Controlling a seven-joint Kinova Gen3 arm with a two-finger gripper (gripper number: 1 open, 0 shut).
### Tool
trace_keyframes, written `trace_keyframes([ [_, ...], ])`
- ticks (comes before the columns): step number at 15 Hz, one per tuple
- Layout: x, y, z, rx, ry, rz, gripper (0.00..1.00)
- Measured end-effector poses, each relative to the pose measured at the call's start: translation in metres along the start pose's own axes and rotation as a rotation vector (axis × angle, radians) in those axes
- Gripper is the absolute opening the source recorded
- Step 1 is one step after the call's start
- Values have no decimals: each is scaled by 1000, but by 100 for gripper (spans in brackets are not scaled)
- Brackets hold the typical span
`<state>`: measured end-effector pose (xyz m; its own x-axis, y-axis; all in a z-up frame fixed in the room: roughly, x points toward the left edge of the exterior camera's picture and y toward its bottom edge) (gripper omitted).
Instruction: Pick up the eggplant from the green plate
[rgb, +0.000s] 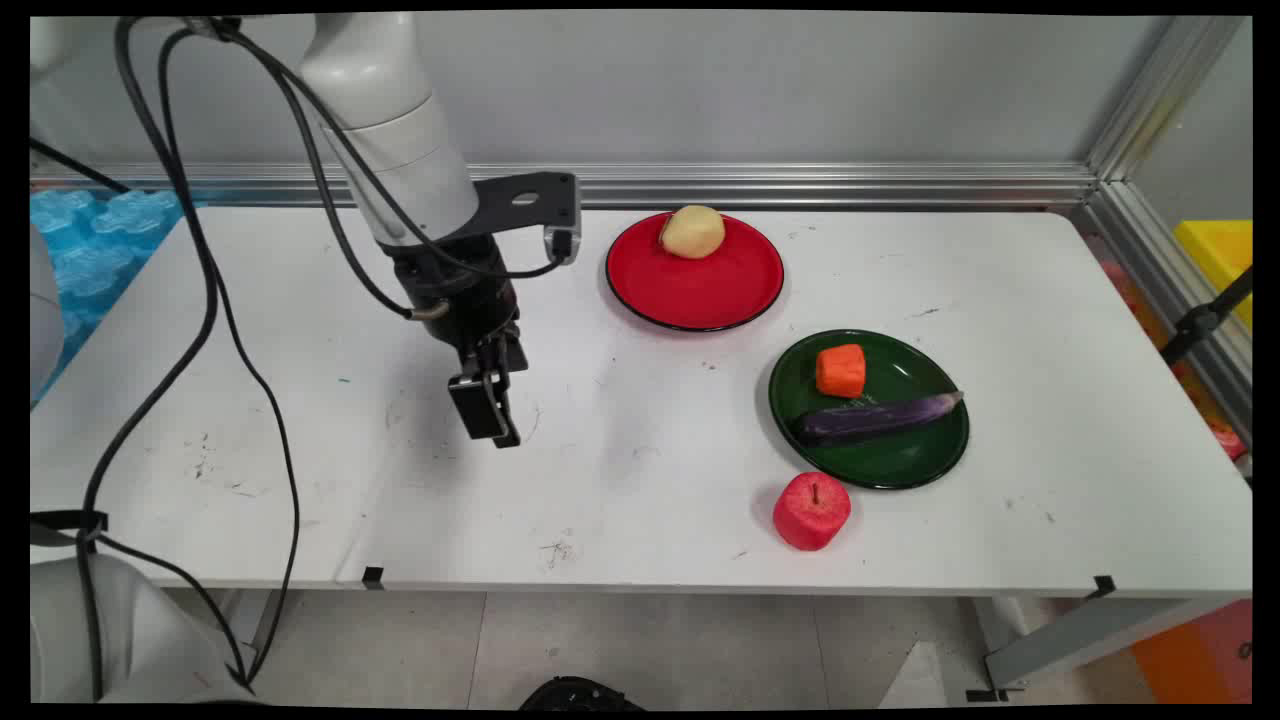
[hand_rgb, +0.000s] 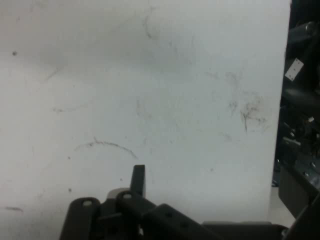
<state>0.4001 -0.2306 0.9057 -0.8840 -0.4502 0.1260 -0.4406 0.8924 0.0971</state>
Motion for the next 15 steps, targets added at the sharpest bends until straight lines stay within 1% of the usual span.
trace_keyframes([
  [4, 16, -7, 2, 15, 27, 9, 100],
  [6, 33, -12, 5, 31, 54, 16, 100],
  [10, 83, -20, 16, 69, 139, 26, 100],
  [11, 90, -21, 18, 74, 151, 27, 100],
  [15, 135, -22, 39, 98, 228, 28, 100],
])
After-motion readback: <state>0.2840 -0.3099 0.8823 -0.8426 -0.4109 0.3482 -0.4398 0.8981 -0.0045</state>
